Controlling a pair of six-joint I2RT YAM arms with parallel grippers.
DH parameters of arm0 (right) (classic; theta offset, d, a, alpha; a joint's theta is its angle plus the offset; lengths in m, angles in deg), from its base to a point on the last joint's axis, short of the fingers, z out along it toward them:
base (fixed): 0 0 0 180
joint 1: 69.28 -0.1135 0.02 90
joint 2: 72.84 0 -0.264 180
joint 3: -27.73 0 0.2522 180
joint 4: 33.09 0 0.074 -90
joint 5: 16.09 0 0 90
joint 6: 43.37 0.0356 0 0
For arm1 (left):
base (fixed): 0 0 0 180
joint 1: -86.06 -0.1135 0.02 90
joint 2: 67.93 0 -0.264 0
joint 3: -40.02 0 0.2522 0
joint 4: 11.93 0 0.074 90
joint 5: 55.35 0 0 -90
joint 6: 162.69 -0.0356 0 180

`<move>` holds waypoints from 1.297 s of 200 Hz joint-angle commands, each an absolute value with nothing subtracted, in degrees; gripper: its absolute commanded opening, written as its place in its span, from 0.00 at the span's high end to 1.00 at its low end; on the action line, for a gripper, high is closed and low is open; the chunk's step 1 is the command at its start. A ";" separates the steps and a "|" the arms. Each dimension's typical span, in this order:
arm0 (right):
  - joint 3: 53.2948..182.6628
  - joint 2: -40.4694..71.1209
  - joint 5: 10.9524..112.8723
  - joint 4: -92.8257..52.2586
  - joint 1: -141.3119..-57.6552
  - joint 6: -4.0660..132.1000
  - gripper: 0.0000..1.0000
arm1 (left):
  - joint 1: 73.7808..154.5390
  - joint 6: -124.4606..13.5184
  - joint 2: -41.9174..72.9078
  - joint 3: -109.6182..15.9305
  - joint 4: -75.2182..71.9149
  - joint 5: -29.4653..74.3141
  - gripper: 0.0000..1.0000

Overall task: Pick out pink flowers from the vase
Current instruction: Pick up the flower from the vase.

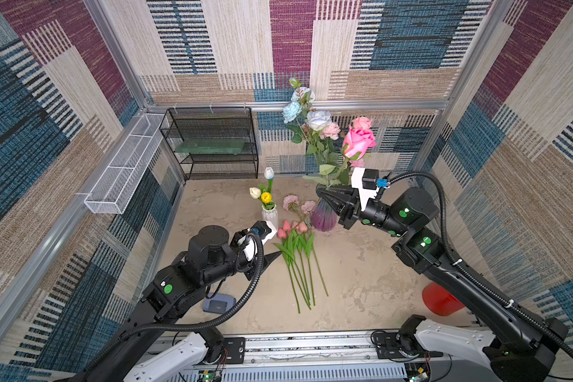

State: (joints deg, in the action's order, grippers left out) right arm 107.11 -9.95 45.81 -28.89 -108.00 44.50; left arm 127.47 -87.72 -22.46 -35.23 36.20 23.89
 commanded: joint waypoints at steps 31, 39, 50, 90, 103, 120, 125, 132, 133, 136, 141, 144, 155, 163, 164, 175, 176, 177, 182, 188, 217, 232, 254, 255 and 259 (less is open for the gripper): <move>101.11 -11.98 46.02 -33.23 -110.98 49.53 0.97 | 127.54 -90.53 -21.79 -26.17 20.96 21.65 0.38; 100.19 -12.41 45.66 -34.19 -111.35 50.00 0.97 | 127.50 -90.30 -21.71 -24.86 19.44 21.80 0.38; 99.19 -12.94 45.52 -34.70 -111.98 50.24 0.97 | 127.54 -91.10 -21.74 -23.39 18.18 20.38 0.37; 96.91 -14.59 44.23 -36.55 -112.54 52.87 0.97 | 127.54 -91.75 -21.40 -21.55 17.43 17.87 0.39; 96.64 -14.74 43.40 -36.90 -112.76 53.72 0.97 | 127.49 -91.93 -20.83 -21.55 18.14 15.51 0.42; 96.52 -15.01 43.24 -37.08 -113.30 54.27 0.96 | 127.54 -91.33 -20.15 -21.05 18.11 13.94 0.45; 96.43 -15.05 43.23 -37.16 -113.52 54.36 0.96 | 127.55 -91.05 -20.07 -20.79 17.95 13.69 0.47; 96.56 -15.06 43.24 -37.32 -113.65 54.49 0.96 | 127.54 -90.97 -19.98 -20.50 17.71 13.25 0.49; 96.53 -15.08 43.24 -37.33 -113.70 54.47 0.96 | 127.54 -90.97 -20.01 -20.45 17.68 13.19 0.49; 96.52 -15.03 43.19 -37.43 -113.75 54.65 0.96 | 127.55 -90.87 -19.93 -20.35 17.59 13.08 0.50; 96.56 -15.06 43.24 -37.49 -113.84 54.79 0.96 | 127.52 -90.76 -19.85 -20.32 17.48 13.08 0.53; 96.67 -15.05 43.24 -37.59 -113.92 54.85 0.96 | 127.54 -90.62 -19.81 -20.29 17.28 13.20 0.54; 96.70 -15.01 43.32 -37.70 -114.10 55.13 0.96 | 127.49 -90.37 -19.68 -20.31 17.24 13.75 0.57; 96.69 -15.01 43.23 -38.17 -114.19 55.56 0.96 | 127.50 -90.27 -19.73 -20.30 17.21 14.12 0.59; 96.73 -15.01 43.19 -38.24 -114.19 55.58 0.96 | 127.52 -90.27 -19.75 -20.27 17.21 14.19 0.59; 96.85 -14.86 42.59 -38.70 -114.39 56.24 0.96 | 127.53 -90.26 -19.62 -20.24 17.27 14.67 0.64; 96.85 -14.84 42.56 -38.73 -114.42 56.27 0.96 | 127.54 -90.26 -19.65 -20.28 17.29 14.69 0.65; 96.86 -14.88 42.50 -38.74 -114.44 56.33 0.96 | 127.54 -90.27 -19.67 -20.26 17.29 14.74 0.65; 96.93 -14.80 42.28 -38.76 -114.53 56.55 0.96 | 127.55 -90.20 -19.61 -20.32 17.25 14.87 0.68; 97.00 -14.68 42.19 -38.80 -114.67 56.80 0.96 | 127.52 -90.10 -19.64 -20.27 17.30 14.86 0.72; 97.47 -14.47 42.22 -38.09 -115.16 56.74 0.96 | 127.50 -89.34 -19.42 -20.65 17.54 14.74 0.93; 97.67 -14.43 42.59 -37.73 -115.16 56.48 0.96 | 127.54 -89.21 -19.72 -20.68 17.72 14.83 1.00; 98.10 -14.42 43.40 -36.38 -115.25 55.57 0.91 | 127.50 -88.46 -20.45 -20.95 17.98 14.73 1.00; 98.14 -14.45 43.50 -36.25 -115.25 55.54 0.90 | 127.52 -88.40 -20.50 -20.94 17.99 14.67 1.00; 98.24 -14.42 43.99 -35.86 -115.25 55.38 0.86 | 127.53 -88.10 -20.65 -20.96 17.98 14.50 1.00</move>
